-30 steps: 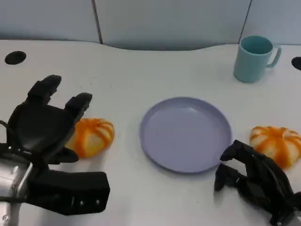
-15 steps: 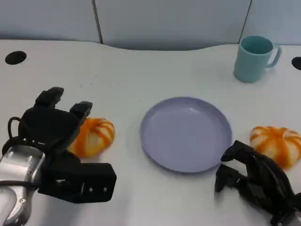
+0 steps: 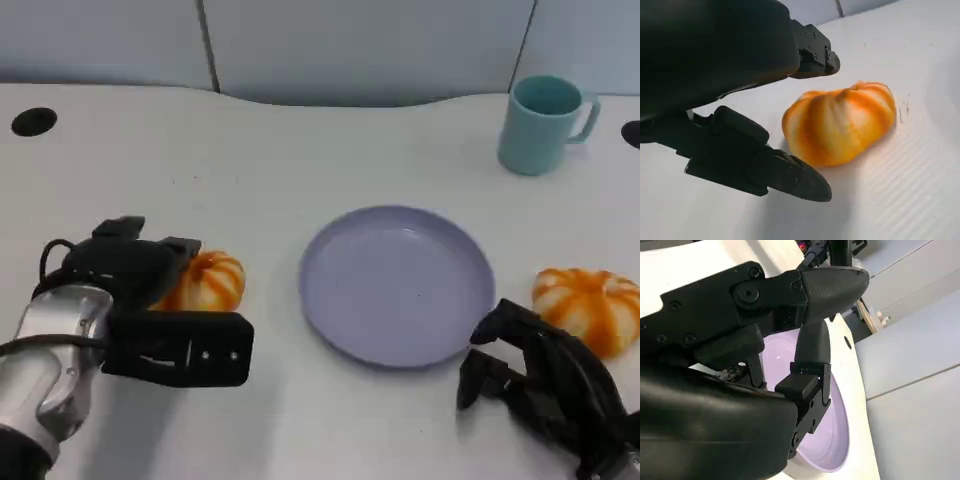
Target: Grasp the bread from the table and place it into the plate.
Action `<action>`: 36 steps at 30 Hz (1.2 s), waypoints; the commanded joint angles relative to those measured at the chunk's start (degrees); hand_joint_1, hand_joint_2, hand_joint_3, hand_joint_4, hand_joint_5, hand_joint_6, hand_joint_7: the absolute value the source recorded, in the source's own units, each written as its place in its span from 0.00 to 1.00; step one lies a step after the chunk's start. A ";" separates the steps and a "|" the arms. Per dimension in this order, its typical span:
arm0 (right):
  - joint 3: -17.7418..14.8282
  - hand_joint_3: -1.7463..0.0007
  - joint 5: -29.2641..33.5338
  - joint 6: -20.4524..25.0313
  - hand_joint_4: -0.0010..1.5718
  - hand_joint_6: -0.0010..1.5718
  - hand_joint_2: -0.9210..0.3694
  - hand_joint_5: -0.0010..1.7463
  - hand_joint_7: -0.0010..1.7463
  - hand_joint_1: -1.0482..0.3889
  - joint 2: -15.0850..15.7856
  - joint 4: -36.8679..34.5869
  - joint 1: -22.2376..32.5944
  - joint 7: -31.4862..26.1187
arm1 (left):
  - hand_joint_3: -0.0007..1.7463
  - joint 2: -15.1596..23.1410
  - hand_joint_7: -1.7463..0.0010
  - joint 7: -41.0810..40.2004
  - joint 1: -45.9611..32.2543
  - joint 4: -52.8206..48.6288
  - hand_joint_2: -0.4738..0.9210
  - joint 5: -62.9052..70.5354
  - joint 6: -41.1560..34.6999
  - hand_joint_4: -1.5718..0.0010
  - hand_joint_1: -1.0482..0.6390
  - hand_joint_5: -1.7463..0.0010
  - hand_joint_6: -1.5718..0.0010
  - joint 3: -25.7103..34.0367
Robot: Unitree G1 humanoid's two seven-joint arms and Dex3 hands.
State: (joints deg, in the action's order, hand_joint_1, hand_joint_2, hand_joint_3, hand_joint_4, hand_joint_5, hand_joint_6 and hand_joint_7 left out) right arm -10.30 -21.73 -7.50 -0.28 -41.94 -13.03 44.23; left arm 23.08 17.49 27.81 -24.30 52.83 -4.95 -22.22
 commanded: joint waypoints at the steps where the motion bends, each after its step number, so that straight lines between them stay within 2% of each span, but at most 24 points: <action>1: 0.09 0.85 0.44 1.18 0.43 0.36 0.00 0.94 0.75 0.37 0.68 -0.43 1.75 -0.69 | 0.00 0.88 1.00 -0.33 1.52 -1.65 0.95 -1.48 0.23 1.00 0.22 0.97 0.93 -1.11; 3: 0.09 0.85 0.45 1.23 0.43 0.36 0.00 0.94 0.75 0.37 0.68 -0.38 1.77 -0.70 | 0.00 1.08 1.00 -0.51 1.68 -1.80 0.95 -1.90 0.14 1.00 0.22 0.97 0.93 -1.51; 7: 0.30 0.85 0.72 1.31 0.43 0.36 0.00 0.94 0.76 0.36 1.22 -0.26 1.85 -0.33 | 0.00 -0.91 0.99 -4.54 5.46 -10.94 0.94 -2.52 2.60 0.99 0.22 0.96 0.91 -3.71; 13: 0.33 0.84 0.70 1.34 0.43 0.36 0.00 0.94 0.76 0.36 1.23 -0.22 1.87 -0.34 | 0.00 -0.81 0.99 -5.98 6.57 -13.16 0.94 -3.58 3.35 0.99 0.22 0.96 0.91 -4.78; 17: 0.11 0.85 0.59 1.42 0.43 0.36 0.00 0.94 0.76 0.36 1.46 0.94 2.97 -0.85 | 0.00 -4.36 0.99 -6.17 13.12 -30.77 0.93 -6.39 8.14 0.97 0.26 0.95 0.90 -6.11; 20: -0.02 0.84 0.28 1.51 0.42 0.36 0.00 0.95 0.76 0.37 1.62 0.77 2.86 -0.26 | 0.00 -5.58 0.99 -9.60 14.89 -36.66 0.93 -7.09 10.18 0.95 0.26 0.95 0.89 -6.95; 31: -0.04 0.84 0.28 1.53 0.42 0.36 0.00 0.95 0.77 0.37 1.63 0.79 2.86 -0.21 | 0.00 -6.10 0.99 -12.01 17.03 -41.52 0.93 -8.79 12.21 0.95 0.26 0.94 0.89 -8.88; 32: 0.01 0.84 0.28 1.82 0.42 0.36 0.00 0.96 0.77 0.37 1.65 1.06 2.96 -0.33 | 0.00 -6.68 0.99 -17.73 15.36 -43.27 0.93 -10.16 14.08 0.95 0.26 0.94 0.89 -7.43; 33: 0.06 0.84 0.26 2.28 0.42 0.36 0.00 0.95 0.77 0.37 1.76 1.28 3.00 -0.34 | 0.00 -7.19 0.90 -22.44 14.04 -44.83 0.94 -11.19 15.46 0.66 0.34 0.76 0.61 -6.35; 34: 0.09 0.84 0.24 2.65 0.43 0.36 0.00 0.95 0.77 0.36 1.85 1.46 3.04 -0.34 | 0.00 -7.58 0.87 -25.87 13.23 -46.14 0.95 -11.93 16.51 0.53 0.39 0.49 0.40 -5.73; 35: -0.04 0.84 0.04 2.98 0.43 0.36 0.00 0.95 0.77 0.36 1.81 1.61 3.09 -0.35 | 0.00 -7.85 0.86 -29.81 12.54 -47.20 0.95 -11.74 17.14 0.49 0.41 0.39 0.33 -5.93; 36: -0.15 0.84 -0.10 3.18 0.43 0.36 0.00 0.95 0.76 0.37 1.76 1.70 3.12 -0.35 | 0.04 -7.97 0.50 -31.88 12.42 -47.86 0.97 -11.38 17.40 0.49 0.44 0.20 0.44 -6.43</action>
State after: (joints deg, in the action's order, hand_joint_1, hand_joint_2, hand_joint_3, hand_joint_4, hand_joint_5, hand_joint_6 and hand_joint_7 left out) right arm -10.27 -21.82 -5.98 0.46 -39.82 -11.53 44.39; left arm 15.62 -9.21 43.58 -68.90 41.07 11.80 -27.91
